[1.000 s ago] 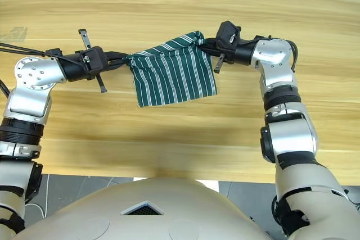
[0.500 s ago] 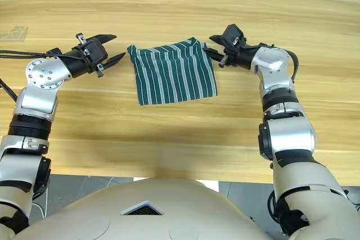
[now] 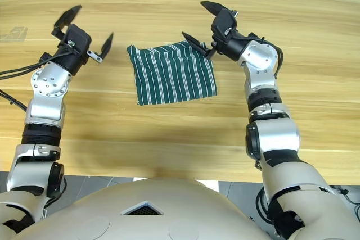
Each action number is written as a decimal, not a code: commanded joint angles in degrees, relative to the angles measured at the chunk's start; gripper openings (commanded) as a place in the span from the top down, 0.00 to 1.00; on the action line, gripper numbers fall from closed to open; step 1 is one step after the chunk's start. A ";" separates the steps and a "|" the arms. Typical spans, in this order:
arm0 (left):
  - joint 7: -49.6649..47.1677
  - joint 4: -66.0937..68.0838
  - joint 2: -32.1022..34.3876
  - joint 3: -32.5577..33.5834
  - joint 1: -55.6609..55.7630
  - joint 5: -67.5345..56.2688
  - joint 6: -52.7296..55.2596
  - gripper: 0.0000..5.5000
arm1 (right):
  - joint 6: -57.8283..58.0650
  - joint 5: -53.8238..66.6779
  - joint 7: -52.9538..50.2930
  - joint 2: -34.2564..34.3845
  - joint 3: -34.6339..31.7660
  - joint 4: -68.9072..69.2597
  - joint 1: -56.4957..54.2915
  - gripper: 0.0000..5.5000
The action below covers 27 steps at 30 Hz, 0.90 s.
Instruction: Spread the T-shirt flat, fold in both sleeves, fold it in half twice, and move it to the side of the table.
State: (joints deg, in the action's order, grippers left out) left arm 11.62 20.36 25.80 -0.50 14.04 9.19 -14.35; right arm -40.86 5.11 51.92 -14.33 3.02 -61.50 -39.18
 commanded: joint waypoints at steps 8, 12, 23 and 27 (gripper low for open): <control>-6.70 -14.34 -6.61 0.14 -6.80 1.27 7.68 0.18 | -1.52 -22.03 -14.08 6.95 15.06 -7.98 -6.61 0.20; -7.06 -15.39 -7.82 -0.94 -8.55 1.67 8.59 0.18 | 4.23 -24.63 -21.41 8.35 15.40 -11.60 -9.10 0.20; -6.92 -17.41 -9.62 -3.12 -13.87 2.27 8.81 0.18 | 20.29 -27.39 -36.02 -3.41 12.84 -15.70 -4.21 0.20; -7.52 -21.03 -9.63 -2.08 -16.48 2.57 9.14 0.18 | 20.23 -26.88 -41.54 -11.83 11.40 -15.50 -0.02 0.20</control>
State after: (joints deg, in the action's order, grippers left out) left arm 4.27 1.40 15.87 -3.11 -0.71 11.14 -6.06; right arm -23.57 -20.52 12.00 -21.46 15.03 -75.12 -44.50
